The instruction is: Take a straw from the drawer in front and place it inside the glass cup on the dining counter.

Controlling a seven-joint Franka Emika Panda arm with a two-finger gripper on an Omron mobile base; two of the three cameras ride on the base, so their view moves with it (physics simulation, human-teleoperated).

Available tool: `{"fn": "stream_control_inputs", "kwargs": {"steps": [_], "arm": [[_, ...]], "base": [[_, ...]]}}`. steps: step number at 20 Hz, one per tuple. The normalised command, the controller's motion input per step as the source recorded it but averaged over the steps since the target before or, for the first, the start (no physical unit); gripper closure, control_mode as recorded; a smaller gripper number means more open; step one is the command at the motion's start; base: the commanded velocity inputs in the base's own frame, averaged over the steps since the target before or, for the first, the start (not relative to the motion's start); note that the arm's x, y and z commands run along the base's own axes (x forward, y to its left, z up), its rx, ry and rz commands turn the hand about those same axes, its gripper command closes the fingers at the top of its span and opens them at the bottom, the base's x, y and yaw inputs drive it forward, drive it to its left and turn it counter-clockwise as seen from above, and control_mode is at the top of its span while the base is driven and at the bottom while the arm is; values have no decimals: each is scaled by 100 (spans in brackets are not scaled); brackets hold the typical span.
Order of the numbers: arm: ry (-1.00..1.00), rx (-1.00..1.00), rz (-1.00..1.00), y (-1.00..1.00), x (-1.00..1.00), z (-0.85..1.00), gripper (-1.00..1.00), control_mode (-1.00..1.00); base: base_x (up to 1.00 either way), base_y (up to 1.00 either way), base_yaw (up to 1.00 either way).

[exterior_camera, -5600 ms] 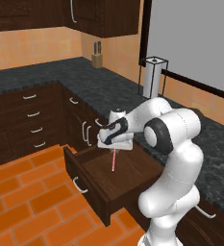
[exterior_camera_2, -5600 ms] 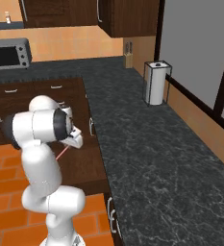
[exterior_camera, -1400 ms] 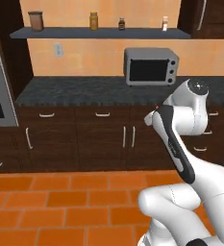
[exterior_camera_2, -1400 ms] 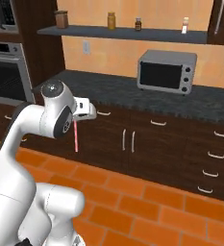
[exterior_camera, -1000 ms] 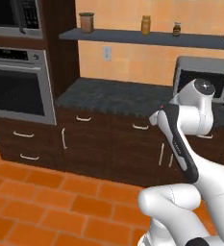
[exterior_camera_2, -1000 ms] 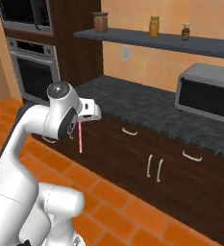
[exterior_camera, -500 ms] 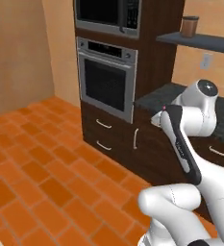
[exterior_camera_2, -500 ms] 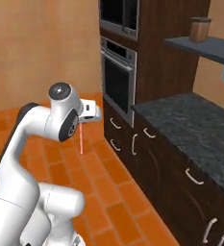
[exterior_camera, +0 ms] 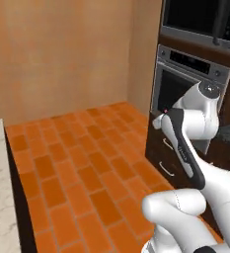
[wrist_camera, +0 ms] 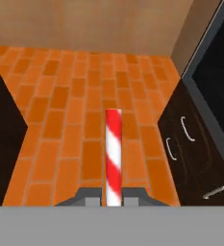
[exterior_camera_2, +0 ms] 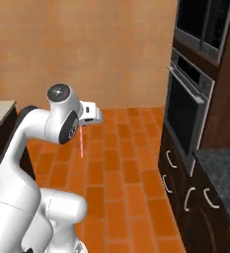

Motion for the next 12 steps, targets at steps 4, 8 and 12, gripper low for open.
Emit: {"fn": "stream_control_inputs", "kwargs": {"steps": [4, 8, 12], "arm": [[0, 0, 0, 0, 0, 0, 100, 100], [0, 0, 0, 0, 0, 0, 100, 100], [0, 0, 0, 0, 0, 0, 100, 100]], "base": [[100, -11, 53], [100, -18, 52], [100, -22, 51]]}}
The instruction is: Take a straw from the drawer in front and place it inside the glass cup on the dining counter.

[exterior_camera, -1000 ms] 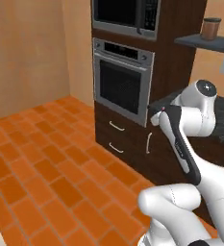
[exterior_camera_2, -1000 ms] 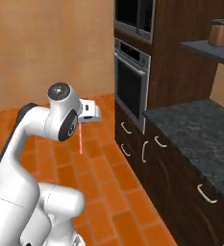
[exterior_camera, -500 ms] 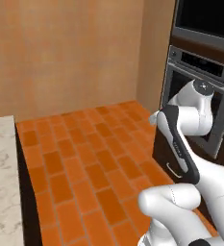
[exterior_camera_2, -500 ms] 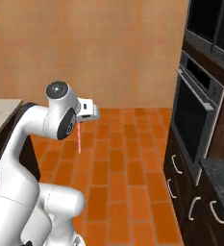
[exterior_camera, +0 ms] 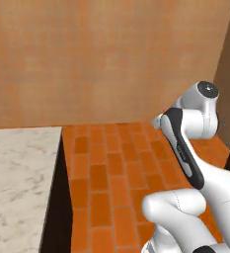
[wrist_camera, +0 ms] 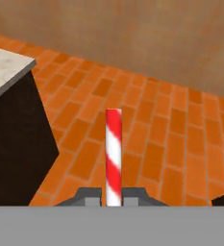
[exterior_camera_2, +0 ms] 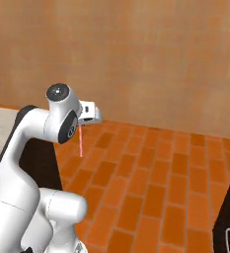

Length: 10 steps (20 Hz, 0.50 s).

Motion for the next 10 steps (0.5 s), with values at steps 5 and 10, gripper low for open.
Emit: {"fn": "stream_control_inputs", "kwargs": {"steps": [5, 10], "arm": [[0, 0, 0, 0, 0, 0, 100, 100], [0, 0, 0, 0, 0, 0, 100, 100]], "base": [[100, -29, 51], [100, -35, 52]]}}
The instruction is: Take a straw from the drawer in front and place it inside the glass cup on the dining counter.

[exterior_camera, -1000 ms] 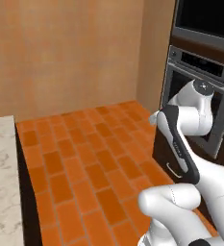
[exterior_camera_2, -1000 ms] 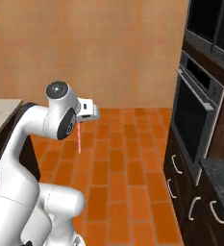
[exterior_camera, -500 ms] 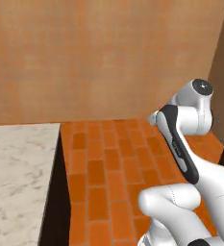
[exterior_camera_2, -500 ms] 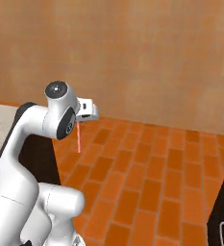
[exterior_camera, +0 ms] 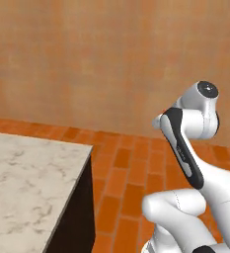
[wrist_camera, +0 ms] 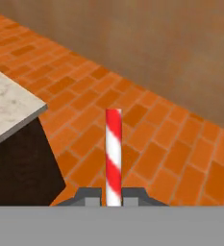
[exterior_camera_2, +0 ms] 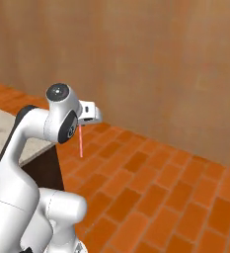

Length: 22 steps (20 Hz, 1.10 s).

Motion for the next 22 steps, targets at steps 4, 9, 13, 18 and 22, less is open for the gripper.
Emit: {"fn": "stream_control_inputs", "kwargs": {"steps": [4, 9, 13, 18, 22], "arm": [[0, 0, 0, 0, 0, 0, 100, 100], [0, 0, 0, 0, 0, 0, 100, 100], [0, 0, 0, 0, 0, 0, 100, 100], [0, 0, 0, 0, 0, 0, 100, 100], [0, 0, 0, 0, 0, 0, 100, 100]], "base": [[97, -44, 57], [85, -37, 62], [72, -40, 64], [61, -52, 61], [51, -53, 61]]}}
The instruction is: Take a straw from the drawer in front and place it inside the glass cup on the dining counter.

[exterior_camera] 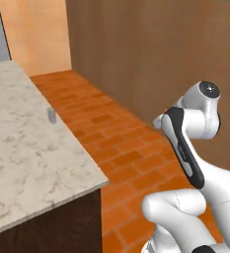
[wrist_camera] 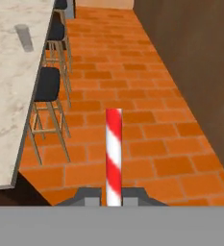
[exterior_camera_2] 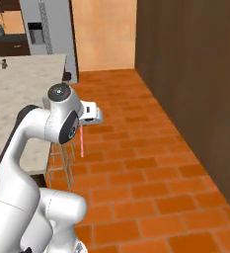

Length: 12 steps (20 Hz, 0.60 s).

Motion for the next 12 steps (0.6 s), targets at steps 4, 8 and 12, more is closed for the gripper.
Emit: {"fn": "stream_control_inputs", "kwargs": {"steps": [4, 8, 12], "arm": [[0, 0, 0, 0, 0, 0, 100, 100], [0, 0, 0, 0, 0, 0, 100, 100], [0, 0, 0, 0, 0, 0, 100, 100]], "base": [[54, -47, 63], [54, -51, 62], [56, -54, 60]]}}
